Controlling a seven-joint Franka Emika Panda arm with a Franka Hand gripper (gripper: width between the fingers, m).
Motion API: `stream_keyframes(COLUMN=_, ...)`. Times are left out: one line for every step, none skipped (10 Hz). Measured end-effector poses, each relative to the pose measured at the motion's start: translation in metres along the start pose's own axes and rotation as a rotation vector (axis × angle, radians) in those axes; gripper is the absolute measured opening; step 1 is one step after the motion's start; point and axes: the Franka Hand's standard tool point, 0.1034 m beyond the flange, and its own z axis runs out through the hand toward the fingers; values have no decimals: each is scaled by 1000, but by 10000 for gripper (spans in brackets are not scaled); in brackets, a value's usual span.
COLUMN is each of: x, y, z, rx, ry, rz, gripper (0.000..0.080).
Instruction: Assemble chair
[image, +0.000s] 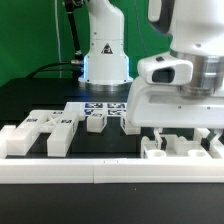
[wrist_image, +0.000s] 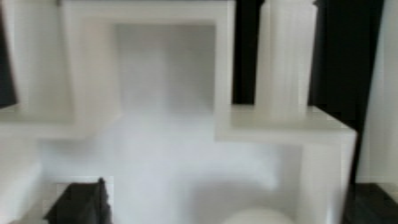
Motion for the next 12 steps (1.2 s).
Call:
stream_keyframes(x=-5, y=2, z=-12, rx=3, ry=6, rz=-15, gripper=645)
stream_keyframes(x=-14, y=2, z=-20, rx=6, ry=10, rz=-27, gripper=645)
stream_keyframes(x=-25, y=3, z=-25, rx=7, ry=6, rz=-47, gripper=649)
stream_keyframes(x=-35, y=11, z=-26, rx=6, ry=7, rz=-92, gripper=649)
stream_keyframes(x=-46, y=22, z=-24, rx=4, ry=10, rz=-140, gripper=649)
stream_keyframes(x=-61, y=32, z=-21, rx=3, ry=2, rz=-172, gripper=649)
stream_keyframes(x=-74, y=39, z=-19, rx=2, ry=2, rz=-212, gripper=649)
stream_keyframes(x=-90, y=48, z=-14, rx=-1, ry=4, rz=-257, gripper=649)
stream_keyframes(x=-100, y=59, z=-11, rx=-3, ry=-3, rz=-291, gripper=649)
stream_keyframes(x=-104, y=62, z=-9, rx=-4, ry=-6, rz=-292, gripper=649)
stream_keyframes(x=-101, y=60, z=-10, rx=-4, ry=-2, rz=-295, gripper=649)
stream_keyframes(x=-102, y=60, z=-9, rx=-4, ry=-2, rz=-295, gripper=649)
